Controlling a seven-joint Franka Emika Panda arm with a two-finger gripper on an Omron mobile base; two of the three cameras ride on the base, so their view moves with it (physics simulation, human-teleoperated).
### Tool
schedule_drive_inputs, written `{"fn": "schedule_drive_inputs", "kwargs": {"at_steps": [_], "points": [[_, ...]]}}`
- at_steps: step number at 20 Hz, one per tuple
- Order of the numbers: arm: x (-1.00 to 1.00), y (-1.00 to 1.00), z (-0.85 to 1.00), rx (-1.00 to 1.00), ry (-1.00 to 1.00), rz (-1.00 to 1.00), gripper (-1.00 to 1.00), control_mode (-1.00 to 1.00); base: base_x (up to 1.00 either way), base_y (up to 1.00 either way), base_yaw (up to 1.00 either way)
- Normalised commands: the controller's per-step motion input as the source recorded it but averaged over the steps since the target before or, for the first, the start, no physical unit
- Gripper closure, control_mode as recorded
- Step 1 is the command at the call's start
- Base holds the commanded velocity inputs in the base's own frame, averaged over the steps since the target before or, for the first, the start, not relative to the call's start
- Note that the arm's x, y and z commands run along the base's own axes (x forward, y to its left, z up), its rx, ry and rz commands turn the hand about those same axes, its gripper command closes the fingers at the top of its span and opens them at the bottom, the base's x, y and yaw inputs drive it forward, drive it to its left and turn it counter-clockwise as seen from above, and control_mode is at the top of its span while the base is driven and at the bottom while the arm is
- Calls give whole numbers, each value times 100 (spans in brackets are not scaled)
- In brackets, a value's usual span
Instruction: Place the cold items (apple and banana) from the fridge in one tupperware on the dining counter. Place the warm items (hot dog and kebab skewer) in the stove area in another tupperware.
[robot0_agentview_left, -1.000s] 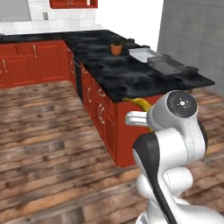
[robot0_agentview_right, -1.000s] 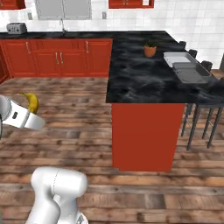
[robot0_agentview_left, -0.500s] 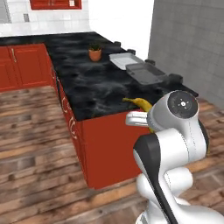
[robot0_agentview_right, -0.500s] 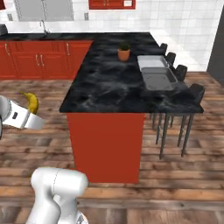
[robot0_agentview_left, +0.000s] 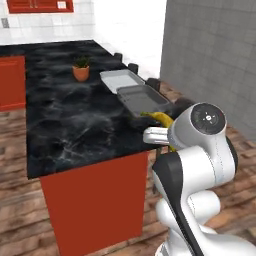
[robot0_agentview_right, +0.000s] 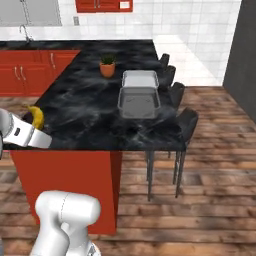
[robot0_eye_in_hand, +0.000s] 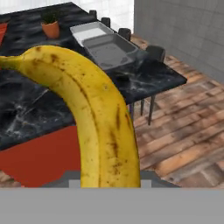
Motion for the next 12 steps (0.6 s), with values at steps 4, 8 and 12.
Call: {"fn": "schedule_drive_inputs", "kwargs": {"at_steps": [4, 8, 12], "points": [[0, 0, 0, 0, 0, 0, 100, 100, 83, -100, 0], [0, 0, 0, 0, 0, 0, 100, 100, 83, -100, 0], [0, 0, 0, 0, 0, 0, 100, 100, 84, -100, 0]]}}
